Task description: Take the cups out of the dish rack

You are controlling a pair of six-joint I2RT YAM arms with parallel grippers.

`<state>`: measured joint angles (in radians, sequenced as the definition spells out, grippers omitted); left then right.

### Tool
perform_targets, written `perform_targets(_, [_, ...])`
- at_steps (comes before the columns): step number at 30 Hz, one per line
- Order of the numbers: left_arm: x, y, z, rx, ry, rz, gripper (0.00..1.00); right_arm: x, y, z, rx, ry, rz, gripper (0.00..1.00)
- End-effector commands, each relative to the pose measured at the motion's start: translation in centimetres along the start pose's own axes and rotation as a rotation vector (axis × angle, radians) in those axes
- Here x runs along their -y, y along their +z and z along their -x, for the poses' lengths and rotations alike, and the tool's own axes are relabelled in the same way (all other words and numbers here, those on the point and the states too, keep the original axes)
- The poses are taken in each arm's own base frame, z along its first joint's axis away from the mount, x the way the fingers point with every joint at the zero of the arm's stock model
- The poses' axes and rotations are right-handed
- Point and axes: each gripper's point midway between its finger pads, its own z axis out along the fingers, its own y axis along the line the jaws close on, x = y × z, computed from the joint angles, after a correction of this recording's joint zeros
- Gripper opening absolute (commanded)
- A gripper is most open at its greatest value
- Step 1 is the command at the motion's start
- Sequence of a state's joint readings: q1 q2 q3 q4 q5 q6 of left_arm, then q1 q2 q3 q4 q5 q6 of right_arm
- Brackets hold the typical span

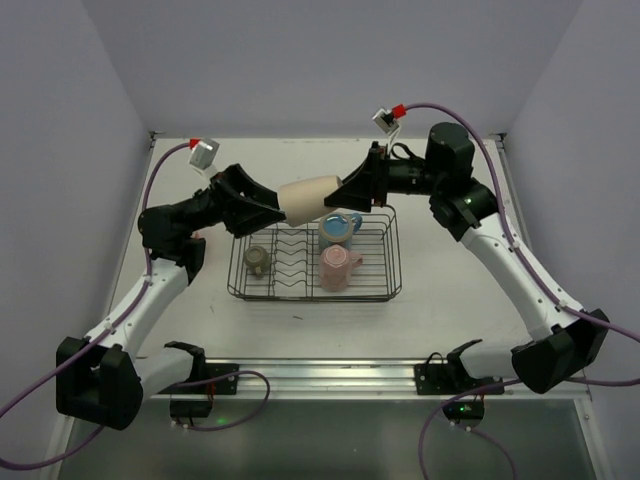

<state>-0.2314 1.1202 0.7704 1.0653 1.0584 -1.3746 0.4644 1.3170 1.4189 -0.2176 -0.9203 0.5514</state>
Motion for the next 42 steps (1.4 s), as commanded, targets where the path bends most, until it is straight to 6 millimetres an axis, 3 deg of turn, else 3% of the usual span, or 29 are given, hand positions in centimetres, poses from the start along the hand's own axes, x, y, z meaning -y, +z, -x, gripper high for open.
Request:
perform_targets(1, [2.2,0.4,0.7,0.041,0.007,-0.060,0.73,-1.0,0.7,1.1,0.041,-0.075,0.123,0.00])
perform_targets(7, [2.0,0.8,1.1,0.074,-0.079,-0.051,0.72,0.0,1.6,0.5,0.057,-0.076,0.181,0.00])
perform_targets(11, [0.9,1.0,1.0,0.083,-0.134,-0.018,0.63,-0.2,1.4,0.3,0.073,-0.093,0.187,0.00])
perform_targets(14, [0.3,1.1,1.0,0.081,-0.159,0.002,0.44,-0.5,1.3,0.4,0.069,-0.101,0.191,0.00])
perform_targets(18, [-0.7,1.3,0.7,0.050,-0.171,0.036,0.00,-0.8,1.2,0.8,0.068,-0.113,0.186,0.03])
perform_targets(20, [-1.5,1.3,0.6,0.039,-0.175,0.070,0.00,-0.9,1.2,1.2,0.064,-0.103,0.176,0.26])
perform_targets(21, [-2.0,1.4,0.5,0.020,-0.199,0.102,0.00,-0.7,1.2,1.4,0.067,-0.108,0.160,0.50])
perform_targets(22, [-2.7,1.3,0.8,0.009,-0.178,0.149,0.00,0.0,1.2,1.5,0.072,-0.079,0.093,0.67])
perform_targets(24, [-3.0,1.2,1.4,0.004,-0.105,0.180,0.00,0.2,0.7,2.2,0.093,-0.110,0.036,0.82])
perform_targets(25, [-3.5,0.8,2.3,0.013,-0.106,0.224,0.00,0.9,0.5,1.7,0.076,-0.071,-0.014,0.99])
perform_targets(27, [-4.2,-0.1,3.6,0.025,-0.044,0.276,0.00,2.3,0.0,2.4,0.119,-0.085,-0.137,0.99])
perform_targets(28, [-5.1,-1.5,5.1,0.053,-0.049,0.353,0.00,2.9,-0.6,2.5,0.131,-0.079,-0.198,0.99])
perform_targets(29, [-6.0,-2.3,5.8,0.062,-0.047,0.397,0.00,3.8,-1.1,1.9,0.112,-0.048,-0.269,0.99])
perform_targets(30, [-7.4,-3.9,7.3,0.092,0.018,0.476,0.00,5.3,-1.7,2.2,0.127,-0.057,-0.362,0.99])
perform_targets(32, [-10.0,-5.7,8.1,0.079,-0.044,0.640,0.00,6.9,-2.7,1.1,0.088,-0.016,-0.474,0.99])
perform_targets(33, [-10.7,-6.2,10.4,0.100,0.069,0.731,0.00,8.0,-3.3,0.9,0.084,-0.022,-0.539,0.99])
perform_targets(34, [-12.2,-7.6,9.4,0.071,-0.001,0.837,0.00,8.6,-3.8,0.1,0.060,-0.003,-0.578,0.99])
perform_targets(35, [-14.0,-8.6,9.6,0.051,0.016,0.910,0.00,9.1,-4.2,-0.4,0.049,-0.002,-0.607,0.99])
perform_targets(38, [-16.5,-11.5,11.0,0.077,0.038,1.129,0.00,10.3,-5.3,-1.8,0.021,-0.010,-0.677,0.99])
perform_targets(42, [-19.1,-13.9,12.0,0.054,0.068,1.284,0.00,11.2,-6.0,-3.1,-0.006,-0.015,-0.720,0.99])
